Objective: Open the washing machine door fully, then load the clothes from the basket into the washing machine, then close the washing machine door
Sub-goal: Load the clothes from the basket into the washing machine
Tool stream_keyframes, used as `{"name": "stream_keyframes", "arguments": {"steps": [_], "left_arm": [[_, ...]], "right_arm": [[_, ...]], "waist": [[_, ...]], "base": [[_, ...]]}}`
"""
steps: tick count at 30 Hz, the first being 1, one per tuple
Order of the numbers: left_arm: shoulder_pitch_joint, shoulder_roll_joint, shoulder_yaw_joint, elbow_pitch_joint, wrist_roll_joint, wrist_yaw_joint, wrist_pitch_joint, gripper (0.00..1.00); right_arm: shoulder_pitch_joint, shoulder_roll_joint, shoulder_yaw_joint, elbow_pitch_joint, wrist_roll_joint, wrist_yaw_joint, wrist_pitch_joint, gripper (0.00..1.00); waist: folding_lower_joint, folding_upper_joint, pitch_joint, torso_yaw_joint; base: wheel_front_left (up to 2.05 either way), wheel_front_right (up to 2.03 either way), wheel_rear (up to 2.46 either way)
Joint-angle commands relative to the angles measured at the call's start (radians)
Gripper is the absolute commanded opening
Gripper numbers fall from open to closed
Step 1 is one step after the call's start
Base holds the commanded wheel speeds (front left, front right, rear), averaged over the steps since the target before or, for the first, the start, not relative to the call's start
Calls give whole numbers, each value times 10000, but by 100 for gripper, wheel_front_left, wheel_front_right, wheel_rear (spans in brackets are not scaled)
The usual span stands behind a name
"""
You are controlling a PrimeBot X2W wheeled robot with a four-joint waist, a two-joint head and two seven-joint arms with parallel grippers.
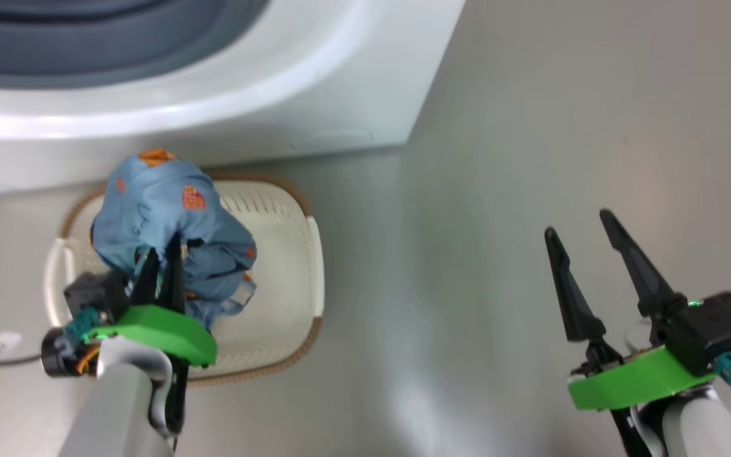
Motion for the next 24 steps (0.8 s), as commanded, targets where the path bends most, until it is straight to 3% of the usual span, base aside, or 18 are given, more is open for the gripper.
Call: {"name": "stream_keyframes", "arguments": {"steps": [1,13,24], "left_arm": [[462,194,374,-504,277,21,-121,0],[2601,378,637,-2872,1539,71,-122,0],[4179,806,553,-4306,1691,167,191,0]], "right_arm": [[361,50,148,-177,-137,16,30,100],[1362,230,98,95,-102,16,295,100],[2486,317,70,-50,68,16,539,100]], "waist": [[0,0,-1370,526],[0,0,-3529,685],[0,0,-5157,824]], "base": [[0,0,0],[0,0,0],[0,0,0]]}}
